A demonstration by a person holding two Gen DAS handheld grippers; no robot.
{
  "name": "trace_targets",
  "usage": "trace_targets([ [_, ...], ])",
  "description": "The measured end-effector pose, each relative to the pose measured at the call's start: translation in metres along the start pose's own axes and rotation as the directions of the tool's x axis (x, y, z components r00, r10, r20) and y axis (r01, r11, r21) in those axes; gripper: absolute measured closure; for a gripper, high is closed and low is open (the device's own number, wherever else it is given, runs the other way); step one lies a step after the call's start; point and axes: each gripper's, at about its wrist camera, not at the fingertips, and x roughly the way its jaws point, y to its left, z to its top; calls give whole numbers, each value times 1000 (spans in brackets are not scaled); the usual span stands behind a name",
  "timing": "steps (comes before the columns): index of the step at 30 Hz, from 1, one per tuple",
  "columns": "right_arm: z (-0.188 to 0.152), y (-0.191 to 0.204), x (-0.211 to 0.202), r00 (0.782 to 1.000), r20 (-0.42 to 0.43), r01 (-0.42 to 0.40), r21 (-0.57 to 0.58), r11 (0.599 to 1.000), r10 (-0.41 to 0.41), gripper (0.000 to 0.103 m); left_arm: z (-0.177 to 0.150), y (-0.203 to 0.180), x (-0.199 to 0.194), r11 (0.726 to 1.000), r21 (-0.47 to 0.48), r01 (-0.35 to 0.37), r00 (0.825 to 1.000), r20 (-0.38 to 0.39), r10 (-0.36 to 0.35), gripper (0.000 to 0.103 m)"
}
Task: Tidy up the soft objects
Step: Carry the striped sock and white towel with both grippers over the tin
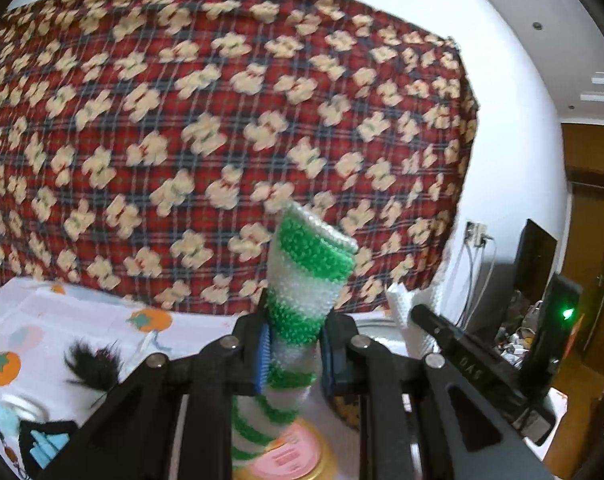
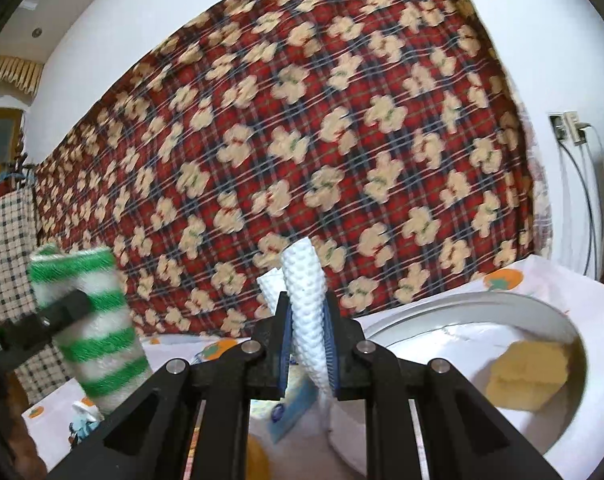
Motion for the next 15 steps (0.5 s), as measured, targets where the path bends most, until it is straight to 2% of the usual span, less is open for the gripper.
trace_targets([
  [7, 11, -44, -6, 997, 19, 72, 49, 996, -73, 87, 11, -37, 10, 996, 21, 82, 996, 18, -82, 85],
  [15, 23, -103, -9, 980, 20, 194, 56, 979, -196, 87, 8, -76, 43, 979, -34, 199, 979, -37, -201, 84],
])
